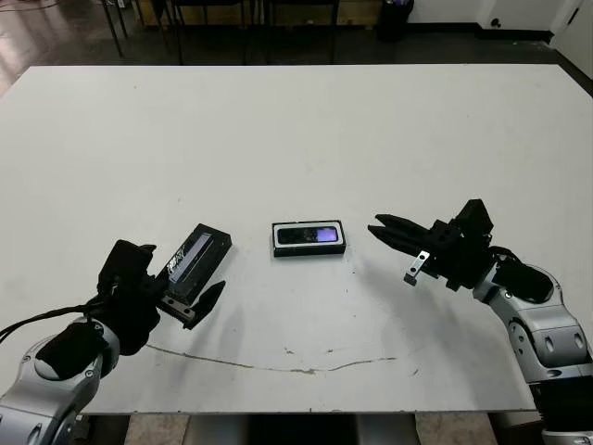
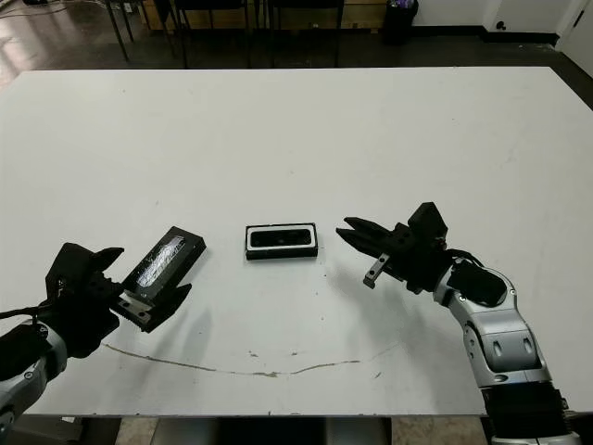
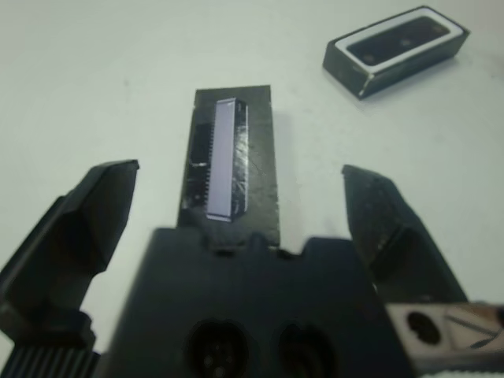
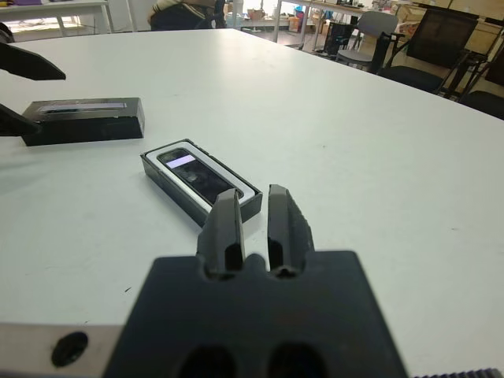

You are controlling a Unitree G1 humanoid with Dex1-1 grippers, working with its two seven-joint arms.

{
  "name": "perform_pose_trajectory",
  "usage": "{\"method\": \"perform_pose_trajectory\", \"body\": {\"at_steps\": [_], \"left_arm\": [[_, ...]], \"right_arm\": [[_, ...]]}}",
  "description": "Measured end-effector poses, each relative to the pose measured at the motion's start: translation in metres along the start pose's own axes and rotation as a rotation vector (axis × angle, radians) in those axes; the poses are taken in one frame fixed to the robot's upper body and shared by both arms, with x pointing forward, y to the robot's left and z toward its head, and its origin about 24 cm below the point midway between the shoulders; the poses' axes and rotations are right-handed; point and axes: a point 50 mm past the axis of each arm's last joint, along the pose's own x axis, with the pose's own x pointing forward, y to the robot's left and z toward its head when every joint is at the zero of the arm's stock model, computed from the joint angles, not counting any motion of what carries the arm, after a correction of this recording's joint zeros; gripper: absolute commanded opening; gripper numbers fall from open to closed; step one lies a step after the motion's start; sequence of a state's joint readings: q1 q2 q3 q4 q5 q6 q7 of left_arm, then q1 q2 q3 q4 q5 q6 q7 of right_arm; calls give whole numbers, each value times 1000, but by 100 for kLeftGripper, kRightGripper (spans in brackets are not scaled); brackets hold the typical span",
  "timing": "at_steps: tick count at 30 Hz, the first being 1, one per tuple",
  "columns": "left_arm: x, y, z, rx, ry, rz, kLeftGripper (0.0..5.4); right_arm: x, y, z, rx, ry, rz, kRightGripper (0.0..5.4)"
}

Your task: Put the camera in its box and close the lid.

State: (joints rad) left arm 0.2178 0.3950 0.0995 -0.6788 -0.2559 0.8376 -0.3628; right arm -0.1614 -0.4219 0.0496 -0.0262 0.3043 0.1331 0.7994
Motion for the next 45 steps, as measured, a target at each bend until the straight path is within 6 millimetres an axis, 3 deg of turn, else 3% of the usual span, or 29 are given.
{"method": "perform_pose_trajectory", "body": {"at_steps": [30, 33, 45], "left_arm": [[13, 3, -18, -94, 84, 28, 537], [14, 3, -18, -92, 77, 16, 500], [18, 1, -22, -176, 45, -32, 214]], "right_arm": [[-4, 1, -3, 31, 4, 9, 0], [-4, 1, -3, 41, -2, 12, 0], [-7, -2, -9, 66, 1, 17, 0]]}}
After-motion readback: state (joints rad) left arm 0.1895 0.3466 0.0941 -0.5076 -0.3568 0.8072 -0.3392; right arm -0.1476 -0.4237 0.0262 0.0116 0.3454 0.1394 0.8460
